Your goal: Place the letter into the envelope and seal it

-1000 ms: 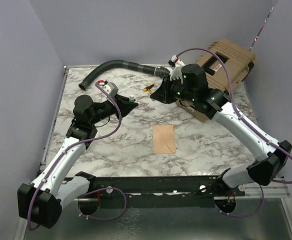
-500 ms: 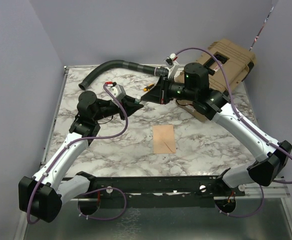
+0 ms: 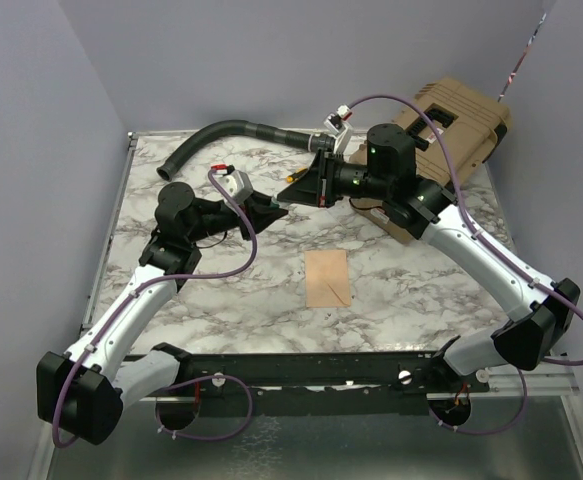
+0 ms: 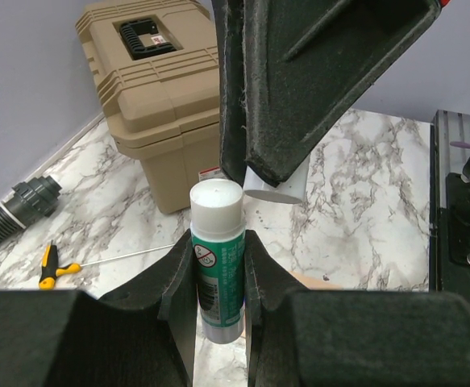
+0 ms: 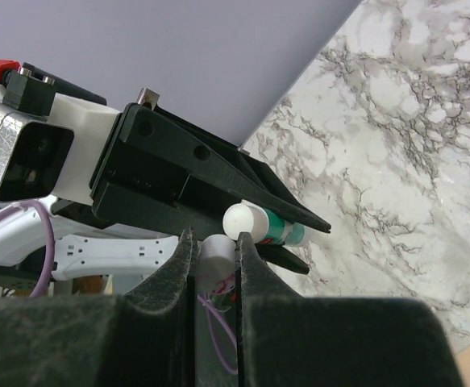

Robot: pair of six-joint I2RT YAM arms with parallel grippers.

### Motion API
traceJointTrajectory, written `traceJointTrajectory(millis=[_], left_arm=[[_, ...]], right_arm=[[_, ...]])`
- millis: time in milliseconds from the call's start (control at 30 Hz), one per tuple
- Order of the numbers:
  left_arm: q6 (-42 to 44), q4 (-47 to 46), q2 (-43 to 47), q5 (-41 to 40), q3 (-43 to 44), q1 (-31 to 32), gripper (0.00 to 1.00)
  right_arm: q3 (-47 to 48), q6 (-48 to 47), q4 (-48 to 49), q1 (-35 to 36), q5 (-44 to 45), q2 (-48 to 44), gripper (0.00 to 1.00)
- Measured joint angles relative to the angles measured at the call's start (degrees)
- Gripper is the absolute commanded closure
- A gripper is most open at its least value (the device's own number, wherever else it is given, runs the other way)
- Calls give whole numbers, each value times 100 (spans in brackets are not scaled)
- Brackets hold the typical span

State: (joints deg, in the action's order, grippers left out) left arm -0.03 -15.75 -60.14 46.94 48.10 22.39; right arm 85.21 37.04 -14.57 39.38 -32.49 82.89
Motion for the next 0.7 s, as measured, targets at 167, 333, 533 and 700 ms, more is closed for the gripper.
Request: traceJointTrajectory(millis=[167,333,533,700], left_arm=[[35,2,0,-74,0,13,100],[72,17,4,-125,0,24,100],[76,46,74,-140,0,52,100],[74,57,168,-157,0,61,100]], right_arm=[[0,94,74,-2,2,-2,99],[0,103,125,-2,181,-7,99],[0,96,120,-2,459,-9,99],[0,101,122,-2,527,-22,99]])
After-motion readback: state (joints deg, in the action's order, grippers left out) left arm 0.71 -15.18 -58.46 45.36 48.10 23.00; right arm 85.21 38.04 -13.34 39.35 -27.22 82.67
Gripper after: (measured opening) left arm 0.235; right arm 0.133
